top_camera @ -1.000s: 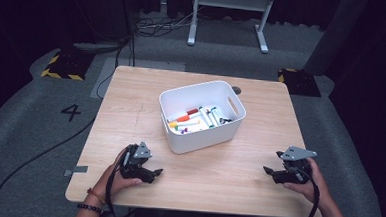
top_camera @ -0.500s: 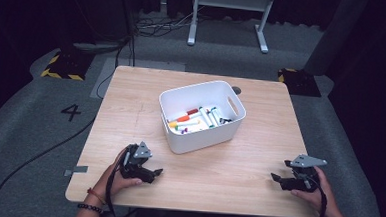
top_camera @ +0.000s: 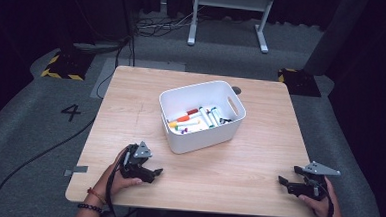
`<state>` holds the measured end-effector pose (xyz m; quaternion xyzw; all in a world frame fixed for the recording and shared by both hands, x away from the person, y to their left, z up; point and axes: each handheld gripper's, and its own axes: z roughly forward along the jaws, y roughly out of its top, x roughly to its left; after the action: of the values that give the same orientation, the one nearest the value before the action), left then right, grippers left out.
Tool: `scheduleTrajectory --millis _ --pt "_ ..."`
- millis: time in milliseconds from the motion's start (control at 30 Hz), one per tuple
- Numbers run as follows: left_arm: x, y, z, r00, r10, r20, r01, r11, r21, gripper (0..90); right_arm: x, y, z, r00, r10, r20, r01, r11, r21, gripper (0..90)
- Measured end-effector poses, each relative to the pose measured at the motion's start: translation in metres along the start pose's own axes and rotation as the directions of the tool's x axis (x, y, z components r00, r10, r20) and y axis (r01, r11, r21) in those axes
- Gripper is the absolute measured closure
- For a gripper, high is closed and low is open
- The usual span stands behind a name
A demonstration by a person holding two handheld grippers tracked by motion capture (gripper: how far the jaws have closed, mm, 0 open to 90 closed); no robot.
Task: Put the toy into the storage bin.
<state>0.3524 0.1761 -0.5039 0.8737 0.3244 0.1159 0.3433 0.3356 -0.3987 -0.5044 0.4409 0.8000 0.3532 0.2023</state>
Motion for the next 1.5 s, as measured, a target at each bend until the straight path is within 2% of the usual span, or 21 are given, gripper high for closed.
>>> scheduleTrajectory --millis 400,467,733,1500 --pt "0.0000 0.0000 0.0001 1.0000 -0.001 -0.001 0.001 1.0000 -0.001 12.6 0.0002 0.0000 0.0001 1.0000 0.003 0.000 -0.003 1.000 -0.001 18.1" --pt "-0.0001 0.0000 0.0004 0.9999 -0.010 0.011 0.010 0.9999 0.002 12.6 0.0002 -0.0001 0.0001 1.0000 0.002 0.000 -0.002 1.000 -0.001 18.1" --pt "0.0008 0.0006 0.0006 1.0000 -0.009 0.000 0.009 1.0000 0.002 12.6 -0.0009 -0.0002 -0.0001 0.9999 0.004 -0.013 -0.004 1.000 -0.004 18.7" --pt "0.0018 0.0009 0.0003 0.9999 -0.005 -0.013 0.005 1.0000 -0.001 12.6 -0.0007 -0.0002 0.0001 0.9999 0.003 -0.011 -0.003 1.000 -0.005 18.6"
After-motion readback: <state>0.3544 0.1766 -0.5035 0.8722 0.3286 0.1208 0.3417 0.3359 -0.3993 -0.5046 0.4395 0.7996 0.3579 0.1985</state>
